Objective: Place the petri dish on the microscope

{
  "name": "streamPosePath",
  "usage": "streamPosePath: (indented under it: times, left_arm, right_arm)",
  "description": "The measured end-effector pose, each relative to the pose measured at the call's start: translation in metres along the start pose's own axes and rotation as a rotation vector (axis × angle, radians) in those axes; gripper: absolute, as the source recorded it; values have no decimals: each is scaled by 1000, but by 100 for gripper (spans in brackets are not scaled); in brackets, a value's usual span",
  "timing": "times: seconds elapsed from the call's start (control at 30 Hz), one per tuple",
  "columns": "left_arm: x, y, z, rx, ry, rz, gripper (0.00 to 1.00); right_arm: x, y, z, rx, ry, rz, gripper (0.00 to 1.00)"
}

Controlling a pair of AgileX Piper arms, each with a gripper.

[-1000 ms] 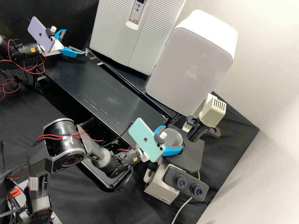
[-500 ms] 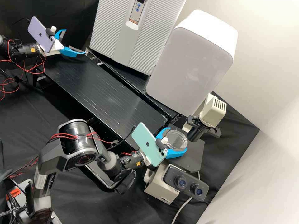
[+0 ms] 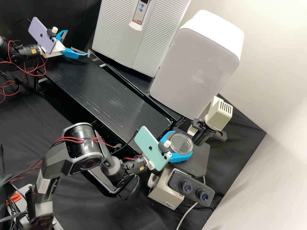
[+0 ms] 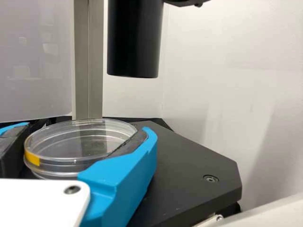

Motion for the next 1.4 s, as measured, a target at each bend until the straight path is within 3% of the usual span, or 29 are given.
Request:
streamPosePath:
  times: [0.13, 0.23, 0.93, 1.07, 1.13, 1.4]
  left_arm:
    - [0, 0, 0, 0, 0, 0, 100]
    - [0, 0, 0, 0, 0, 0, 100]
    - [0, 0, 0, 0, 0, 0, 100]
    - [0, 0, 0, 0, 0, 0, 100]
    - [0, 0, 0, 0, 0, 0, 100]
    - [0, 0, 0, 0, 0, 0, 100]
  right_arm:
    - [0, 0, 0, -5, 0, 0, 100]
    - [0, 0, 0, -28, 0, 0, 100]
    - [-1, 2, -1, -45, -27, -23, 100]
    - [-8, 7, -1, -9, -52, -14, 100]
    - [-15, 11, 0, 26, -64, -3, 100]
    - [-49, 25, -10, 112, -18, -5, 100]
